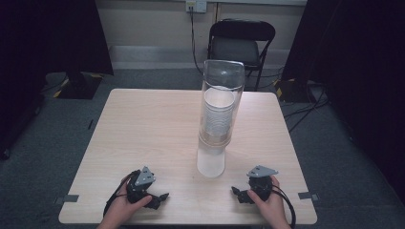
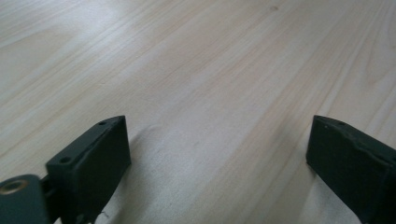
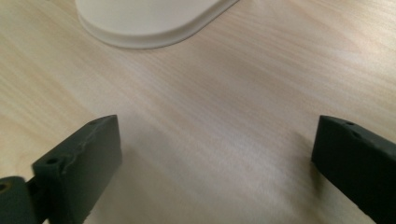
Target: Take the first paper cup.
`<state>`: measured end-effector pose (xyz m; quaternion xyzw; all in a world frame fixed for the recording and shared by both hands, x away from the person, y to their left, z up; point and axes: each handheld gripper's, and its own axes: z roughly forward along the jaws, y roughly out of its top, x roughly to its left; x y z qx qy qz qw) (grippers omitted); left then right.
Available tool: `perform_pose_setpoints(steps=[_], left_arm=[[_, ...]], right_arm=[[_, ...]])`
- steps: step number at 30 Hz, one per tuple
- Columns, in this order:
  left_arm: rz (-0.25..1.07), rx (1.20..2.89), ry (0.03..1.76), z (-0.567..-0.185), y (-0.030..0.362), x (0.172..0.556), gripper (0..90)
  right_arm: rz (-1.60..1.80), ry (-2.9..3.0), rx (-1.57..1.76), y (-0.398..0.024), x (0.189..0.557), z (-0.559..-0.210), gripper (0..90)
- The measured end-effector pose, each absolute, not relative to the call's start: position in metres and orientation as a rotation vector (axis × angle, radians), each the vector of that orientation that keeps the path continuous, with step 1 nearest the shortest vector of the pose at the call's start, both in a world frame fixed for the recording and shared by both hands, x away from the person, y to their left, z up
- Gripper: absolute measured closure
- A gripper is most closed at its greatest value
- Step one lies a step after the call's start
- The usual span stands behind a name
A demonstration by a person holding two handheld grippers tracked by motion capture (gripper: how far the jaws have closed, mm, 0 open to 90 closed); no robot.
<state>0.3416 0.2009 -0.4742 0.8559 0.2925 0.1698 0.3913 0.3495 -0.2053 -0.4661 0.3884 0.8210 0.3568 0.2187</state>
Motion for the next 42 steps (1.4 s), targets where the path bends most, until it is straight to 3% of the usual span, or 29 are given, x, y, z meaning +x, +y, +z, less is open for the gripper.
perform_pose_setpoints(steps=[24,25,26,27,29,31,33,35,42], left_arm=[[0.429,2.167,0.748,-0.475,0.2,0.342,2.8],[0.429,2.167,0.748,-0.475,0.2,0.342,2.9],[0.429,2.167,0.748,-0.475,0.2,0.342,2.8],[0.429,2.168,0.748,-0.475,0.2,0.342,2.9],[0.429,2.169,0.747,-0.475,0.2,0.342,2.8],[0.429,2.17,0.746,-0.475,0.2,0.342,2.8],[0.429,2.17,0.747,-0.475,0.2,0.342,2.8],[0.43,2.17,0.747,-0.475,0.2,0.342,2.7],[0.429,2.17,0.748,-0.475,0.2,0.342,2.5]], right_arm=[[0.982,2.276,1.062,-0.204,0.356,-0.465,0.8],[0.991,2.284,1.067,-0.203,0.358,-0.464,7.2],[0.999,2.28,1.086,-0.203,0.36,-0.46,19.9],[1.012,2.277,1.083,-0.202,0.361,-0.456,22.5],[1.035,2.272,1.053,-0.197,0.361,-0.45,8.4],[1.084,2.257,1.048,-0.194,0.362,-0.445,19.3],[1.12,2.254,1.039,-0.189,0.364,-0.439,11.8],[1.134,2.247,0.994,-0.185,0.366,-0.433,16.6],[1.194,2.226,0.962,-0.174,0.373,-0.417,15.1]])
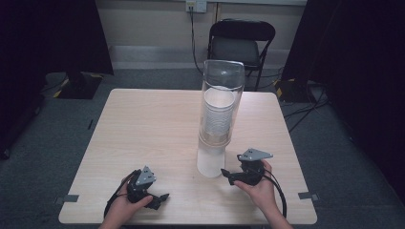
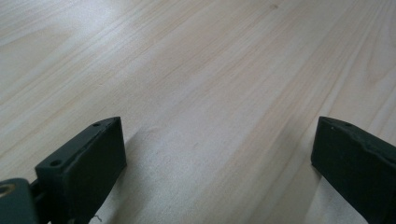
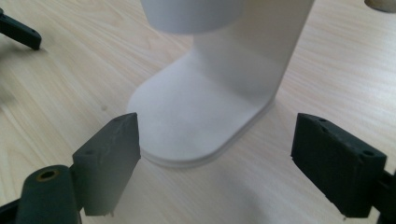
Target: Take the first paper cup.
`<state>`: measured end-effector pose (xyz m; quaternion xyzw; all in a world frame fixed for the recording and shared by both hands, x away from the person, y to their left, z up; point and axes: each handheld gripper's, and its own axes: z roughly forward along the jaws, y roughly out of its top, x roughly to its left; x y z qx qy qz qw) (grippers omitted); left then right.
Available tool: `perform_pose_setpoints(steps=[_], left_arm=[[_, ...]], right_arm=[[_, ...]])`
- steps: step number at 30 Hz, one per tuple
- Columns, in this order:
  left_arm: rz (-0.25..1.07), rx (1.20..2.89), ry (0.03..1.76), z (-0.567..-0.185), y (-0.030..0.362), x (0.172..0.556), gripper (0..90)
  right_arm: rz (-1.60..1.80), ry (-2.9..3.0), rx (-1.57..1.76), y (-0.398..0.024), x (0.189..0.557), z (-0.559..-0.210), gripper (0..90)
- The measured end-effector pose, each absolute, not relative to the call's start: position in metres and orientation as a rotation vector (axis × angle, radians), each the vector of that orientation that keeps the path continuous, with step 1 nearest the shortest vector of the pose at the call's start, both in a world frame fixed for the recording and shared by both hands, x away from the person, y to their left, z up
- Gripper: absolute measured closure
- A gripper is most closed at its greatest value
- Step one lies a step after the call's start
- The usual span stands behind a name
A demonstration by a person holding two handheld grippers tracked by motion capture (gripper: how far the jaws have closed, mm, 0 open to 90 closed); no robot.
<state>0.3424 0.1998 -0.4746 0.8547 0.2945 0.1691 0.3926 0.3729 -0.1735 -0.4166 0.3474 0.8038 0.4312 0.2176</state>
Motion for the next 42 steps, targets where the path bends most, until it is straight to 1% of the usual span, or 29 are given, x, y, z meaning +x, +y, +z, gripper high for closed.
perform_pose_setpoints(steps=[11,30,33,34,38,42], left_arm=[[0.429,2.169,0.748,-0.475,0.2,0.342,2.5],[0.429,2.169,0.748,-0.475,0.2,0.342,2.5],[0.429,2.169,0.748,-0.475,0.2,0.342,2.5],[0.429,2.169,0.748,-0.475,0.2,0.342,2.5],[0.429,2.169,0.749,-0.475,0.2,0.342,2.5],[0.428,2.168,0.749,-0.475,0.2,0.342,2.5]], right_arm=[[1.23,2.204,0.9,-0.155,0.38,-0.402,16.0],[1.363,2.124,0.88,-0.136,0.394,-0.39,16.6],[1.383,2.111,0.884,-0.136,0.395,-0.39,18.0],[1.403,2.108,0.874,-0.136,0.395,-0.389,20.0],[1.437,2.099,0.864,-0.135,0.397,-0.387,19.9],[1.437,2.089,0.85,-0.134,0.398,-0.383,22.7]])
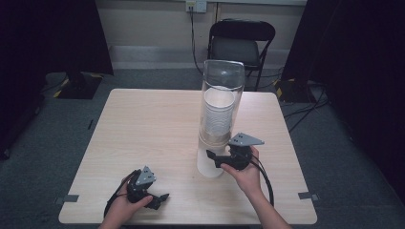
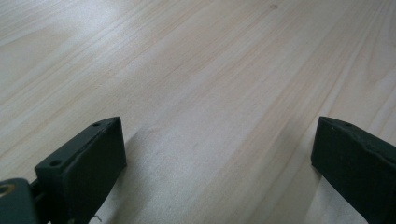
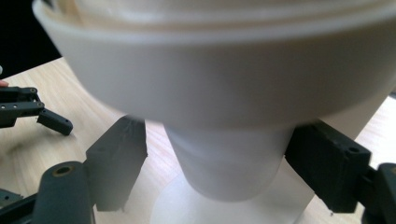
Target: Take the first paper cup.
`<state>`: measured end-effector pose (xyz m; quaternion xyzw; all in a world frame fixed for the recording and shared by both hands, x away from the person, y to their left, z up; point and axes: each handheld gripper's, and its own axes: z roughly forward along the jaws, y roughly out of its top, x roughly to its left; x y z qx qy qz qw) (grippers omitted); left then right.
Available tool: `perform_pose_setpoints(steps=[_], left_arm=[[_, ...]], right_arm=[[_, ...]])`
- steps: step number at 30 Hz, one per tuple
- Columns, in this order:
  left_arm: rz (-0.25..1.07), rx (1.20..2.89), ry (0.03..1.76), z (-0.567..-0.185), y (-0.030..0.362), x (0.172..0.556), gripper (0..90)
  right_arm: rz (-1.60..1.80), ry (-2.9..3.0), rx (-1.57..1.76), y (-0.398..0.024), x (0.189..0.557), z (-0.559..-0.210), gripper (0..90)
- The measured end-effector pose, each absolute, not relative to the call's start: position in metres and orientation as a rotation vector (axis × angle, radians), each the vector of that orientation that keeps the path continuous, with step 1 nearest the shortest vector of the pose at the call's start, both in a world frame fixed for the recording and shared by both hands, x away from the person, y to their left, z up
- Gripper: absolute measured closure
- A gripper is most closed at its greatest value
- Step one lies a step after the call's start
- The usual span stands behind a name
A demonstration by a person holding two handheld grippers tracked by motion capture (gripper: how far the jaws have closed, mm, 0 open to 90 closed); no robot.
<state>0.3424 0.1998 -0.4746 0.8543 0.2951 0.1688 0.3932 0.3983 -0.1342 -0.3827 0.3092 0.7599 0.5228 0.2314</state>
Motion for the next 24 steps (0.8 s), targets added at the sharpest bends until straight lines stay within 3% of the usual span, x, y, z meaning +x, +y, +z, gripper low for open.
perform_pose_setpoints(steps=[12,24], left_arm=[[0.43,2.17,0.747,-0.475,0.2,0.342,2.5],[0.431,2.177,0.743,-0.474,0.2,0.343,2.5]], right_arm=[[1.445,2.056,0.827,-0.135,0.4,-0.387,32.4],[1.48,2.019,0.806,-0.134,0.4,-0.395,35.1]])
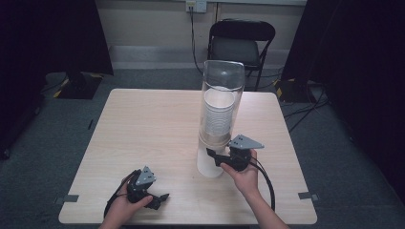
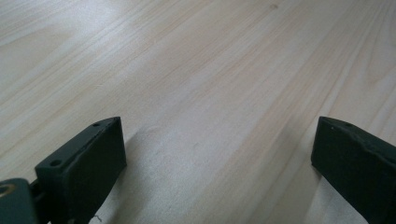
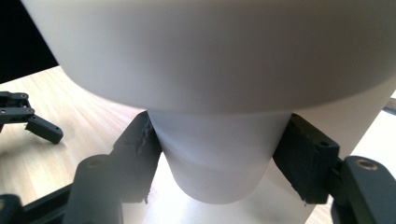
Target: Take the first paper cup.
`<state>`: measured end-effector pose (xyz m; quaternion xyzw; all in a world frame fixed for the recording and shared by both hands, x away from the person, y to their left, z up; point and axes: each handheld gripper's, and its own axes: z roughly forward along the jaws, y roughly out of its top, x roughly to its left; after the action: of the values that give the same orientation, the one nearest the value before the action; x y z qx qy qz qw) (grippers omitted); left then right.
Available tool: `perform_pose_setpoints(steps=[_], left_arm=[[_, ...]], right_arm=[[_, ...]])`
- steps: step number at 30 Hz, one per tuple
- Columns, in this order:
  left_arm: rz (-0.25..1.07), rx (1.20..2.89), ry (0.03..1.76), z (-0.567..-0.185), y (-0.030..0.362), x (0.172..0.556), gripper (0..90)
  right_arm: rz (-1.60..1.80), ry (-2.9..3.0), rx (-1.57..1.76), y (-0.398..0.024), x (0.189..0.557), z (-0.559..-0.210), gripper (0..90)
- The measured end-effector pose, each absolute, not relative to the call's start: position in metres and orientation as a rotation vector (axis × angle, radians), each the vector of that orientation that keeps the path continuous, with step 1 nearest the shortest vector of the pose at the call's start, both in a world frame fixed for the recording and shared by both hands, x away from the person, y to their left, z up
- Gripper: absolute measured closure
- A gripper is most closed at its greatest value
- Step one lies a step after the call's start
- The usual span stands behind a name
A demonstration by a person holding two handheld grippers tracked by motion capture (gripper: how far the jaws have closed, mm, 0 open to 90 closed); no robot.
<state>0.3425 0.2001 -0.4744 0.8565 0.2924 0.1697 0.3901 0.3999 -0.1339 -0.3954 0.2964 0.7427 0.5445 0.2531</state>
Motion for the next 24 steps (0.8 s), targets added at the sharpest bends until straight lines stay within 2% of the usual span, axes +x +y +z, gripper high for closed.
perform_pose_setpoints(steps=[24], left_arm=[[0.43,2.169,0.749,-0.4747,0.1997,0.3423,2.5]], right_arm=[[1.482,1.991,0.772,-0.1331,0.3989,-0.4016,37.4]])
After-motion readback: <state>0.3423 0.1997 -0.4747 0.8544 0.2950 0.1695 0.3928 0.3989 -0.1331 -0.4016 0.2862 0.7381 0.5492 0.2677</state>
